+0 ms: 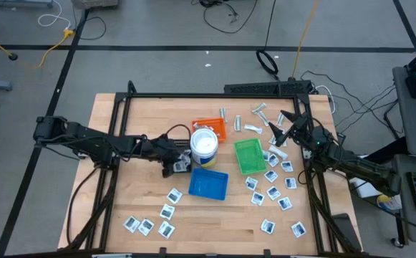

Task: Pick & Place First Aid Supplies
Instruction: Put the gray towelette pack into the black bin

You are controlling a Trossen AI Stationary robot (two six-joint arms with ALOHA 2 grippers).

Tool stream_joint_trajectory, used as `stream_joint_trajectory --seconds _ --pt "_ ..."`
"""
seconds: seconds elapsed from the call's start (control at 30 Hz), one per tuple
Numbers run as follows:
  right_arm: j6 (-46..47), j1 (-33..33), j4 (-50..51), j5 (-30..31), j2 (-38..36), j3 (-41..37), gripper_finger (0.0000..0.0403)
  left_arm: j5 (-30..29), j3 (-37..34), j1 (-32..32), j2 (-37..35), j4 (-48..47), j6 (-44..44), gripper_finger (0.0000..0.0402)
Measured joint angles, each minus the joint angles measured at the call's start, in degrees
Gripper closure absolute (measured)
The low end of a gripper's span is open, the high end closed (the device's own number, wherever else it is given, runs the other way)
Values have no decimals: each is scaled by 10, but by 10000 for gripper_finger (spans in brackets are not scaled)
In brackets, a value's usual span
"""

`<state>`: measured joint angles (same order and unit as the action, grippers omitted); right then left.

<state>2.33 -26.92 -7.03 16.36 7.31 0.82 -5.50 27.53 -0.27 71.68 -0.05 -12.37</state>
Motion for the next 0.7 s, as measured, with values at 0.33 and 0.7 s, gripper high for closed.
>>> stream_joint_trajectory --seconds 0.33,0.7 --pt "0 0 0 0 0 0 23 1 22 0 -5 -4 -76 196" --pt "0 0 0 0 0 0 23 77 63 -7 -5 -133 -168 193"
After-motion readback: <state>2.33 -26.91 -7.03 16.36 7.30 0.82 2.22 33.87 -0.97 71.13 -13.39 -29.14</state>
